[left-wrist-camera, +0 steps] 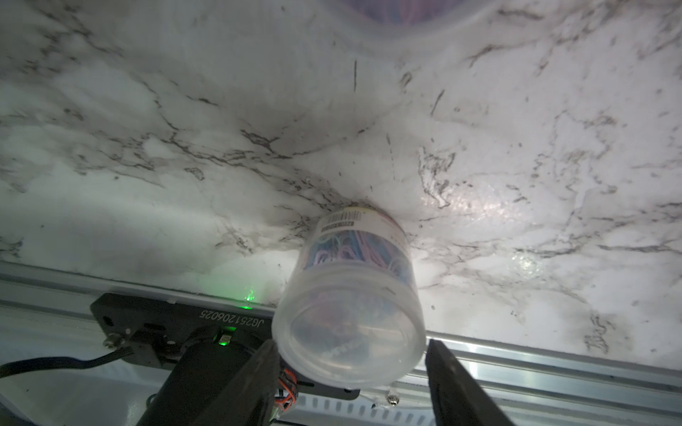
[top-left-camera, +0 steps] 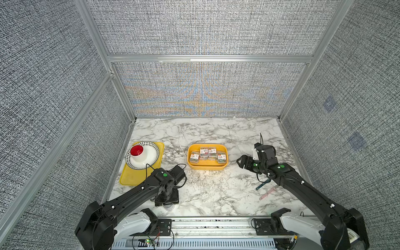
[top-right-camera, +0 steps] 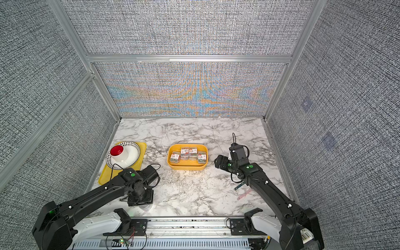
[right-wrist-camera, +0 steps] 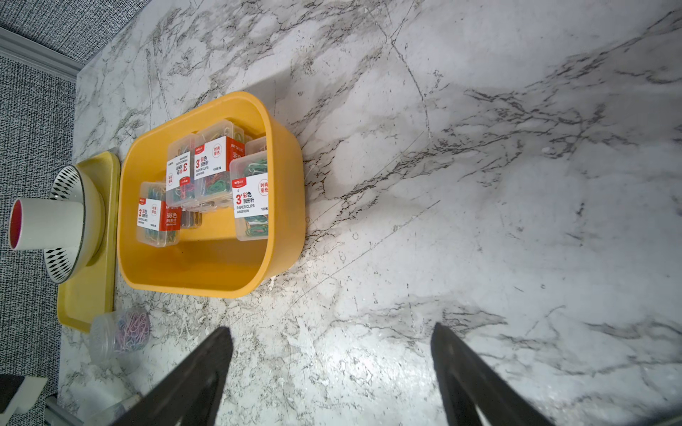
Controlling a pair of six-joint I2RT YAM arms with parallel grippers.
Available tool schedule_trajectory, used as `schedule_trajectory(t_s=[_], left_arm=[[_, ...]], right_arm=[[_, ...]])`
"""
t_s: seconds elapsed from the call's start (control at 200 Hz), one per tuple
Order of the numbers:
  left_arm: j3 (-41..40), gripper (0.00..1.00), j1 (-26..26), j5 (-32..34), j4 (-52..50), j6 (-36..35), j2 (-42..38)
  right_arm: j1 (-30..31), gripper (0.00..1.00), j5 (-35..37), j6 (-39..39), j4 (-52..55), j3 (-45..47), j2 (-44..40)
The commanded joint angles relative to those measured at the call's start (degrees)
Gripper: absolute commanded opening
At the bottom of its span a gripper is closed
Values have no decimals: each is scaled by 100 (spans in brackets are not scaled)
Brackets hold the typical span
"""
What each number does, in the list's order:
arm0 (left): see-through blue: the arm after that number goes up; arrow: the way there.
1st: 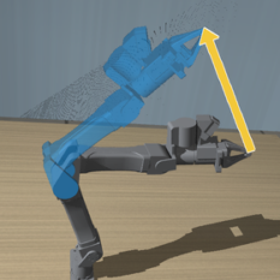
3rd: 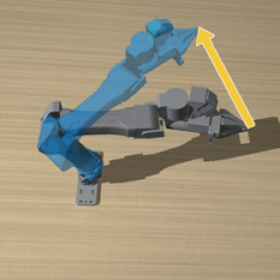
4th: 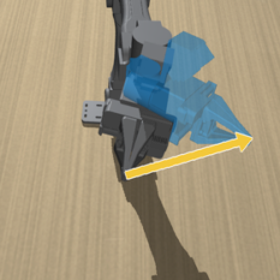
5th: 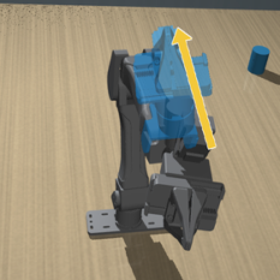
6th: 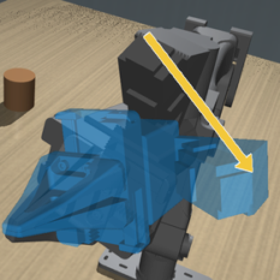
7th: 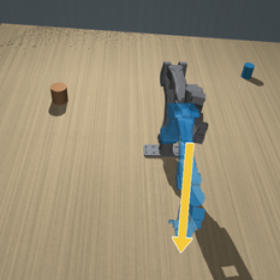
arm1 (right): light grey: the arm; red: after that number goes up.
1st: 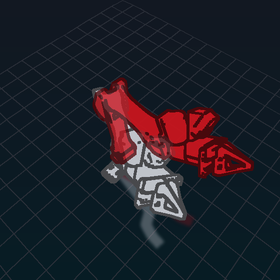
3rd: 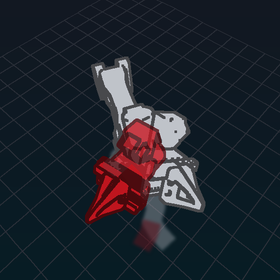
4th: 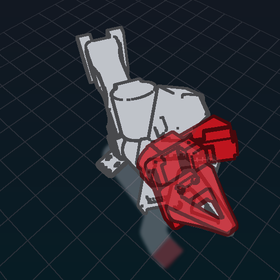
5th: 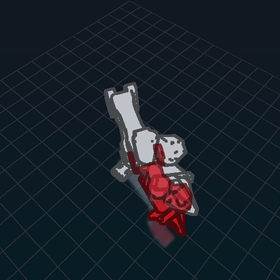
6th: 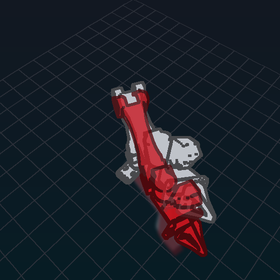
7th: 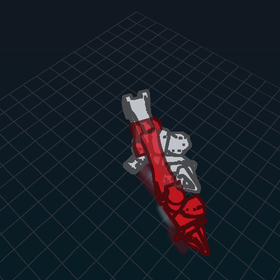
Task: Take the paper clips out of the storage box
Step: Place the boxed paper clips at the center of the board.
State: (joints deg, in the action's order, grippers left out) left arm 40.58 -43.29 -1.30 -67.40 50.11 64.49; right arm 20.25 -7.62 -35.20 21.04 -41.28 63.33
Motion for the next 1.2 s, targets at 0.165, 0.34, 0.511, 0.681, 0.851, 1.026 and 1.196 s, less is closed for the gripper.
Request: schedule_trajectory(t_s=[0.165, 0.34, 0.511, 0.681, 0.851, 1.026, 1.196], left_arm=[[-6, 72, -4, 13, -24, -14, -16], [8, 76, -4, 22, -37, -10, -14], [25, 77, -4, 59, -52, -1, -43], [85, 78, -4, 96, -70, -9, -110], [654, 79, -4, 210, -380, -113, -167], [1831, 79, -3, 698, -751, -467, 214], [2764, 76, -4, 1044, -483, -1133, 654]], right_arm=[[13, 87, 94, 27, -38, -72, -13], [13, 87, 103, 24, -21, -109, 4], [16, 87, 111, 33, -21, -157, 54], [30, 87, 111, 41, -3, -245, 130], [65, 88, 133, 83, 94, -400, 213], [110, 87, 248, 151, 322, -776, 302], [171, 87, 445, 275, 731, -1137, 253]])
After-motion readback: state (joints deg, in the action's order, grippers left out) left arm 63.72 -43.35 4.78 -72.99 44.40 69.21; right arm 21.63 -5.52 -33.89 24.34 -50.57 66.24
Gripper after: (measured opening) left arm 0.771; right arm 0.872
